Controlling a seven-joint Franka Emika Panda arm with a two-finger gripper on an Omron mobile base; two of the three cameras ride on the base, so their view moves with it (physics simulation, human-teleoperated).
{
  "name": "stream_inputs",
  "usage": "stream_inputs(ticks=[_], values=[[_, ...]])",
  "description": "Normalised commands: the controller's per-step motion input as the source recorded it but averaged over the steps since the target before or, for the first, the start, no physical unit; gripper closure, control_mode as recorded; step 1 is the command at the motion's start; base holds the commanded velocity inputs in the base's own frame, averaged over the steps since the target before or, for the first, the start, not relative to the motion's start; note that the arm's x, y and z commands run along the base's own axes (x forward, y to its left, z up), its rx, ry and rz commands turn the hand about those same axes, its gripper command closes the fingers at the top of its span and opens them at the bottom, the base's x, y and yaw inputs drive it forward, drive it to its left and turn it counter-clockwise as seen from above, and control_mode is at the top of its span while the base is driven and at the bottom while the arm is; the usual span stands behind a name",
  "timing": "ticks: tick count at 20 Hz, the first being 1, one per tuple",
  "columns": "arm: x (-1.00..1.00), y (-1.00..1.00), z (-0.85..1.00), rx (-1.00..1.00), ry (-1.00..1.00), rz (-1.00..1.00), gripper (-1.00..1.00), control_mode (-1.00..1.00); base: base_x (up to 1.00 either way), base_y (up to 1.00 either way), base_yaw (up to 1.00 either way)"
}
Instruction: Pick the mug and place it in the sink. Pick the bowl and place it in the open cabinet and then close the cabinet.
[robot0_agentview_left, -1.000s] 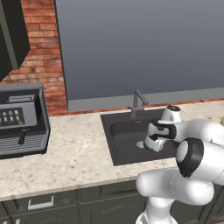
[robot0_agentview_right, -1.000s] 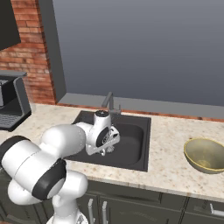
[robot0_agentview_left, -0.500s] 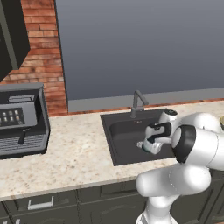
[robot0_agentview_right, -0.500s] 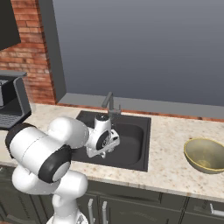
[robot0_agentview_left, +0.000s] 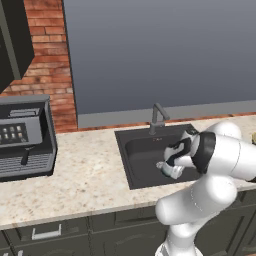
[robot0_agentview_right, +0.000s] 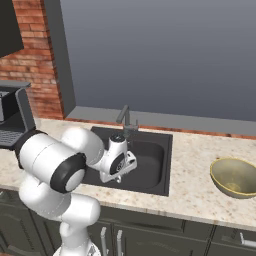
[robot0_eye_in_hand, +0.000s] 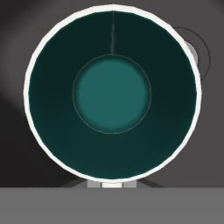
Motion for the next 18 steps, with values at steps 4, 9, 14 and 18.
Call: stream_inputs(ticks=[4, 9, 14, 18], values=[[0.21, 0.00, -0.19, 0.00, 0.00, 0.00, 1.00, -1.00, 0.00, 0.00, 0.00], [0.22, 0.00, -0.14, 0.00, 0.00, 0.01, 1.00, -1.00, 0.00, 0.00, 0.00], [0.25, 0.00, -0.07, 0.00, 0.00, 0.01, 1.00, -1.00, 0.00, 0.00, 0.00], [0.23, 0.01, -0.10, 0.00, -0.01, 0.01, 1.00, -1.00, 0.00, 0.00, 0.00]])
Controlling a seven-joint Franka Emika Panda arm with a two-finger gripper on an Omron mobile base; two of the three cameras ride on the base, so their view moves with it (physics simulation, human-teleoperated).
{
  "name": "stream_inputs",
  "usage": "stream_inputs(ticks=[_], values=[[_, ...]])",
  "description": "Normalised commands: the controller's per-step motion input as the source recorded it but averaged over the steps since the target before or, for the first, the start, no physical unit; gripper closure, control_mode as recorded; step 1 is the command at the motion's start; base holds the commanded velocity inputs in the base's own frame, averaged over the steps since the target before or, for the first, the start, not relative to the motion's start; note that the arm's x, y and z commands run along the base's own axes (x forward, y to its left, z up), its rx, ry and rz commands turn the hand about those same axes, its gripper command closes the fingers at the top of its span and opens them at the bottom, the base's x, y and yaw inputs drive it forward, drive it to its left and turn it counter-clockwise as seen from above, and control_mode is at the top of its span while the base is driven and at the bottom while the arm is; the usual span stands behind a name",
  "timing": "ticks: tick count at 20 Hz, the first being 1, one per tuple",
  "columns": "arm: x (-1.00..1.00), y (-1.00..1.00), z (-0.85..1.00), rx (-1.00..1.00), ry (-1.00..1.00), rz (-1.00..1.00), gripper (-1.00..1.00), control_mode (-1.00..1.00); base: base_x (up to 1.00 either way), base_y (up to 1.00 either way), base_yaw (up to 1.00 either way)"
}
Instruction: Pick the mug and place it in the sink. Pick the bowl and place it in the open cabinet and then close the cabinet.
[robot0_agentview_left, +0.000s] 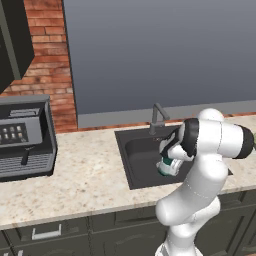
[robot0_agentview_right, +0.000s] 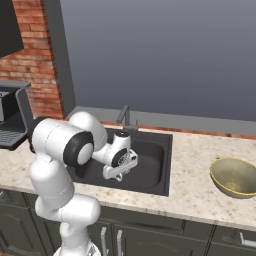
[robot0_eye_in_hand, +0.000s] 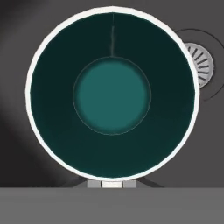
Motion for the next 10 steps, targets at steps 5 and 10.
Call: stream_inputs(ticks=[5, 10], values=[[0.19, 0.00, -0.14, 0.01, -0.06, 0.01, 1.00, -1.00, 0.00, 0.00, 0.00], [0.12, 0.05, -0.11, 0.02, -0.07, 0.02, -1.00, -1.00, 0.00, 0.00, 0.00]])
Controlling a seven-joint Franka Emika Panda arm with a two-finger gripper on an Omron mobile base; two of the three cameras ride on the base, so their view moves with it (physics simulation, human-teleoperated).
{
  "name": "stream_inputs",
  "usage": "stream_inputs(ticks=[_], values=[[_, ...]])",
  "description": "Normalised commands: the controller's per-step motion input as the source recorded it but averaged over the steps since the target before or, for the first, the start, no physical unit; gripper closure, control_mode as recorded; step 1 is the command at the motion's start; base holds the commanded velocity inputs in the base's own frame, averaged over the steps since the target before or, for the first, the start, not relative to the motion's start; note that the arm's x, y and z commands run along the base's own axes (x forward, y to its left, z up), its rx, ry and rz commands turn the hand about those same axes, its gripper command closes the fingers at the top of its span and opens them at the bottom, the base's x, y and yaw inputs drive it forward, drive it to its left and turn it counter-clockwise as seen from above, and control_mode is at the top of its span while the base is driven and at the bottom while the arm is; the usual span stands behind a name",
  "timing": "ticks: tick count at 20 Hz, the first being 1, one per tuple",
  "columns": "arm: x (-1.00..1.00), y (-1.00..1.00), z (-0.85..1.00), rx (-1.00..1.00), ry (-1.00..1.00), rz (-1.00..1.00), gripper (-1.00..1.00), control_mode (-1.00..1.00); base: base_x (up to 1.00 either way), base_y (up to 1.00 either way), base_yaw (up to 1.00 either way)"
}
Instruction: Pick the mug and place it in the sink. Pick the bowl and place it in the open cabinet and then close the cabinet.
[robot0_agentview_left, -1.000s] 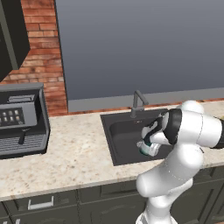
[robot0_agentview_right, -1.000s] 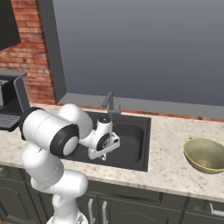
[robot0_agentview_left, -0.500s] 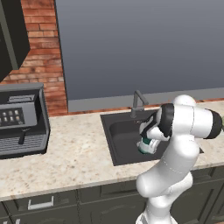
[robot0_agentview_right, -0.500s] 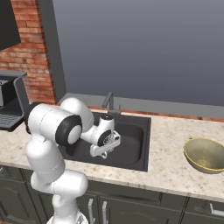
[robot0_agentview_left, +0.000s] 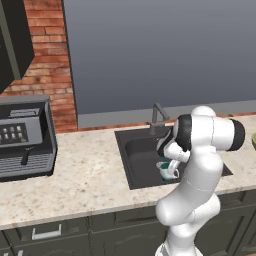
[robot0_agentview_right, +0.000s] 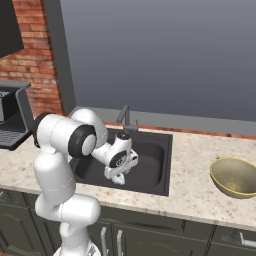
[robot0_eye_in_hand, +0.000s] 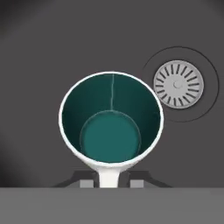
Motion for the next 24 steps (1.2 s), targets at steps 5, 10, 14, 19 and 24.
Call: stream_inputs(ticks=[5, 10, 14, 19, 24], values=[[0.00, 0.00, 0.09, 0.00, -0.02, 0.00, -1.00, -1.00, 0.00, 0.00, 0.00], [-0.11, -0.09, 0.61, 0.02, -0.04, 0.00, -1.00, -1.00, 0.00, 0.00, 0.00], [-0.20, -0.08, 0.96, 0.01, 0.00, 0.00, -1.00, -1.00, 0.00, 0.00, 0.00], [-0.21, -0.10, 1.00, 0.00, 0.09, -0.07, -1.00, -1.00, 0.00, 0.00, 0.00], [-0.31, -0.38, 0.96, 0.00, 0.35, -0.26, -1.00, -1.00, 0.00, 0.00, 0.00]])
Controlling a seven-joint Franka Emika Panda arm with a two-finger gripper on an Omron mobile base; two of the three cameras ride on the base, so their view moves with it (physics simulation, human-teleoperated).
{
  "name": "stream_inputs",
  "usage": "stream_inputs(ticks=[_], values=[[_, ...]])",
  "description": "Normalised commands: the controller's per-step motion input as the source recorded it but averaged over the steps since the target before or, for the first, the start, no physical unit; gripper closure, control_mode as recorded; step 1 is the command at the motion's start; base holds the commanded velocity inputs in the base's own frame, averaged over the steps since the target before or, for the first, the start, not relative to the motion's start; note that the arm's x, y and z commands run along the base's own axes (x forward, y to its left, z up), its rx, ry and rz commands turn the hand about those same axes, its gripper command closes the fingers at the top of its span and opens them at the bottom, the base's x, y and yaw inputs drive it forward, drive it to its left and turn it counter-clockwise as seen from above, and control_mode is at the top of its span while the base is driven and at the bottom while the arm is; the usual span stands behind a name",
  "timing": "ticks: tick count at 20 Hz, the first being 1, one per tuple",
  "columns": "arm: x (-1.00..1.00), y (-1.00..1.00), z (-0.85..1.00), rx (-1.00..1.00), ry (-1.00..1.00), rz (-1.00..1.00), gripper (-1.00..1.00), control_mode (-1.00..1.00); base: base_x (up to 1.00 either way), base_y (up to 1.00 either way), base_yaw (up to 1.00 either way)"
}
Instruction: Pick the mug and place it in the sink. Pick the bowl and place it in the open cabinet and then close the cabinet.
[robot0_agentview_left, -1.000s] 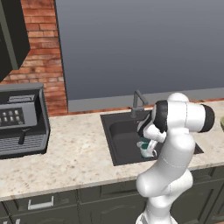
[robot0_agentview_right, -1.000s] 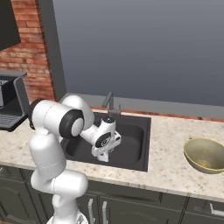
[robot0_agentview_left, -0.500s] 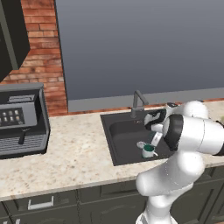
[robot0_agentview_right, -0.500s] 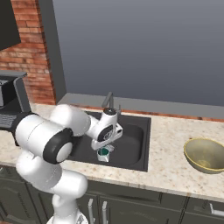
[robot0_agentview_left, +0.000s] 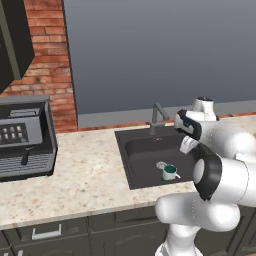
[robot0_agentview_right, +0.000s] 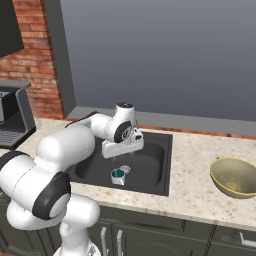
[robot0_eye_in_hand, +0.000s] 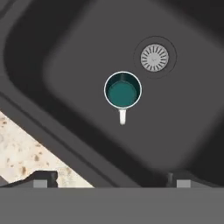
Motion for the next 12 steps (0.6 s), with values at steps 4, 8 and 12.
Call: stream_inputs(ticks=[4, 8, 12], values=[[-0.51, -0.60, 0.68, 0.00, 0.17, -0.31, -1.00, -1.00, 0.00, 0.00, 0.00], [-0.45, -0.61, 0.64, 0.00, 0.10, -0.27, -1.00, -1.00, 0.00, 0.00, 0.00], [-0.34, -0.51, 0.28, -0.01, 0.00, -0.26, -1.00, -1.00, 0.00, 0.00, 0.00]])
